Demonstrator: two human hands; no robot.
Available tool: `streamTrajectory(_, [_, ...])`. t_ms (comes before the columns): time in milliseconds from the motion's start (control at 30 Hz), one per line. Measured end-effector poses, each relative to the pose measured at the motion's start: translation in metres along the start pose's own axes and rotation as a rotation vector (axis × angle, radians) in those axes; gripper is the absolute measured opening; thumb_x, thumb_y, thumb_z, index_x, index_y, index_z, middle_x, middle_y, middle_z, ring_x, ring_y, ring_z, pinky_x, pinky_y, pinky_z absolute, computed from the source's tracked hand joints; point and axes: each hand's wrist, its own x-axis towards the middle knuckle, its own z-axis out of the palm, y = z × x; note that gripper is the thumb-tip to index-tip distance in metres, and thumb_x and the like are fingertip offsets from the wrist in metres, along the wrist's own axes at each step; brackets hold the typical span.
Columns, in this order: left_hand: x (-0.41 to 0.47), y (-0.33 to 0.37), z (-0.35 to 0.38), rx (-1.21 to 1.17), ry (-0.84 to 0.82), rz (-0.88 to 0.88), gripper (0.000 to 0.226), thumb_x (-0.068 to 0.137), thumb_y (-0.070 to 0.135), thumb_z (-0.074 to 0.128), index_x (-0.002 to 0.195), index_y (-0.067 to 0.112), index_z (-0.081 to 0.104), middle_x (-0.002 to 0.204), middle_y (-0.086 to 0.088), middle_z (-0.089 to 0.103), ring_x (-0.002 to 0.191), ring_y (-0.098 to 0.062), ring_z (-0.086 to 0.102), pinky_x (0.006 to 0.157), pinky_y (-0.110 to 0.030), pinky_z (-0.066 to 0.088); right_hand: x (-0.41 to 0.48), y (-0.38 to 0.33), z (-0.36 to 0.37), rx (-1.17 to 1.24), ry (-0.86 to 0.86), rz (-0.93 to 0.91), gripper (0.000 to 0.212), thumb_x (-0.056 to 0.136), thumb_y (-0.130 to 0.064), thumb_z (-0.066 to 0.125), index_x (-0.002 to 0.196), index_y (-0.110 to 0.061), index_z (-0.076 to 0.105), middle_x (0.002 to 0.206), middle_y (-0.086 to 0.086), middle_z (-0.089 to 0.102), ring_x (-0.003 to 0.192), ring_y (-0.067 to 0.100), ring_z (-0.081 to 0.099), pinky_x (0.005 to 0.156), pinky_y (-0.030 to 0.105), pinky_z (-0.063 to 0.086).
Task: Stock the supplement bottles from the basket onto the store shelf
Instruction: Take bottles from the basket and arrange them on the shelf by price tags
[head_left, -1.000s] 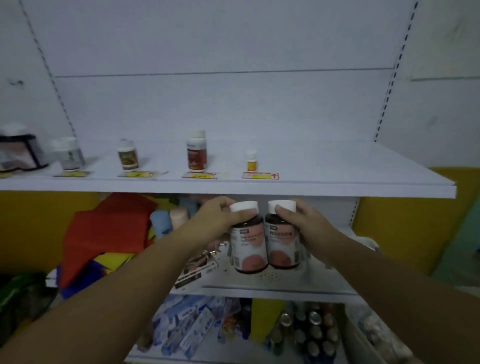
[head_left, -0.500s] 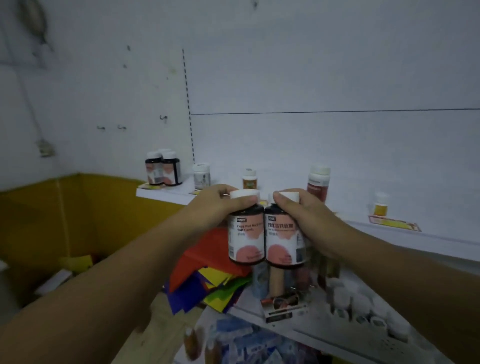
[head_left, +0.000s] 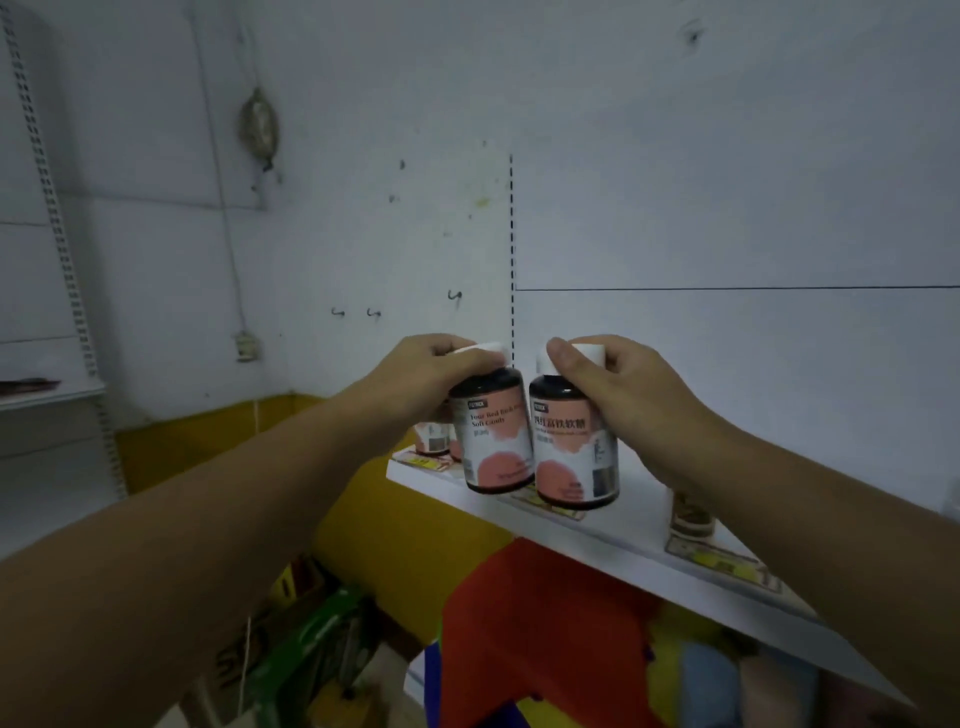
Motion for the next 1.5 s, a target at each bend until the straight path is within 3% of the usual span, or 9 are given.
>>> streamTrajectory(200, [0.087, -0.013, -0.048, -0.037, 0.099, 0.112, 0.021, 0.082, 0.03, 0.066, 0.095, 0.013, 0.063, 0.097, -0.009, 0.068, 0.091, -0.021, 0.066, 0.072, -0.033, 0.055, 0.082, -0.001, 0.022, -0.041, 0.115, -0.06, 0.058, 0.059, -0.071, 0.055, 0.094, -0.025, 0.063, 0.089, -0.008, 0.07, 0.08, 0.006, 0.066, 0.061, 0.023, 0.048])
streamTrajectory(400, [0.193, -0.032, -0.11, -0.067, 0.054, 0.197, 0.01, 0.08, 0.023, 0.066, 0.077, 0.016, 0.059, 0.084, -0.004, 0.067, 0.082, -0.018, 0.067, 0.067, -0.032, 0.056, 0.178, 0.023, 0.044, -0.161, 0.254, -0.034, 0.038, 0.078, -0.055, 0.061, 0.095, -0.02, 0.064, 0.086, -0.009, 0.067, 0.073, 0.001, 0.062, 0.055, 0.017, 0.042])
streamTrajectory(533, [0.262, -0.062, -0.132, -0.121, 0.002, 0.198, 0.011, 0.077, 0.023, 0.067, 0.08, 0.014, 0.06, 0.086, -0.007, 0.066, 0.084, -0.021, 0.065, 0.068, -0.034, 0.055, 0.227, 0.053, 0.062, -0.26, 0.25, 0.1, 0.033, 0.078, -0.045, 0.068, 0.096, -0.018, 0.065, 0.088, -0.006, 0.066, 0.079, 0.007, 0.06, 0.059, 0.021, 0.041])
streamTrajectory(667, [0.319, -0.102, -0.122, -0.147, -0.122, 0.119, 0.025, 0.075, 0.021, 0.071, 0.096, 0.011, 0.06, 0.095, -0.008, 0.065, 0.089, -0.021, 0.064, 0.069, -0.033, 0.053, 0.251, 0.096, 0.08, -0.339, 0.216, 0.276, 0.032, 0.074, -0.043, 0.073, 0.091, -0.018, 0.065, 0.095, 0.001, 0.066, 0.087, 0.016, 0.061, 0.074, 0.031, 0.05])
streamTrajectory(800, [0.36, -0.139, -0.102, -0.222, -0.163, 0.042, 0.036, 0.072, 0.021, 0.075, 0.102, 0.013, 0.058, 0.1, -0.008, 0.064, 0.094, -0.023, 0.063, 0.073, -0.036, 0.054, 0.26, 0.126, 0.098, -0.37, 0.2, 0.403, 0.029, 0.073, -0.034, 0.077, 0.09, -0.013, 0.066, 0.094, 0.005, 0.067, 0.082, 0.017, 0.062, 0.067, 0.028, 0.05])
streamTrajectory(967, [0.375, -0.184, -0.071, -0.246, -0.324, -0.083, 0.047, 0.07, 0.014, 0.076, 0.114, 0.016, 0.059, 0.108, -0.011, 0.064, 0.099, -0.025, 0.061, 0.076, -0.037, 0.053, 0.259, 0.14, 0.112, -0.302, 0.173, 0.548, 0.032, 0.073, -0.024, 0.077, 0.099, -0.008, 0.065, 0.093, 0.006, 0.066, 0.08, 0.016, 0.061, 0.062, 0.024, 0.051])
streamTrajectory(1267, [0.363, -0.209, -0.037, -0.006, -0.679, -0.152, 0.032, 0.066, 0.014, 0.078, 0.095, 0.019, 0.066, 0.105, -0.01, 0.066, 0.093, -0.027, 0.063, 0.068, -0.034, 0.056, 0.25, 0.148, 0.122, -0.315, 0.062, 0.611, 0.036, 0.069, -0.025, 0.079, 0.101, -0.018, 0.062, 0.098, 0.002, 0.065, 0.075, 0.011, 0.062, 0.048, 0.015, 0.045])
streamTrajectory(1433, [0.356, -0.212, -0.033, 0.059, -0.712, -0.109, 0.024, 0.066, 0.019, 0.079, 0.087, 0.02, 0.067, 0.109, -0.014, 0.067, 0.103, -0.032, 0.063, 0.088, -0.047, 0.055, 0.247, 0.151, 0.124, -0.341, 0.049, 0.6, 0.035, 0.074, -0.031, 0.075, 0.105, -0.02, 0.061, 0.109, 0.001, 0.064, 0.085, 0.01, 0.061, 0.058, 0.016, 0.047])
streamTrajectory(1500, [0.352, -0.207, -0.032, 0.09, -0.709, -0.098, 0.031, 0.076, 0.029, 0.074, 0.104, 0.019, 0.064, 0.12, -0.011, 0.062, 0.11, -0.03, 0.06, 0.098, -0.048, 0.049, 0.244, 0.144, 0.121, -0.402, 0.004, 0.611, 0.039, 0.079, -0.042, 0.068, 0.112, -0.023, 0.059, 0.117, -0.002, 0.061, 0.1, 0.012, 0.059, 0.076, 0.021, 0.049])
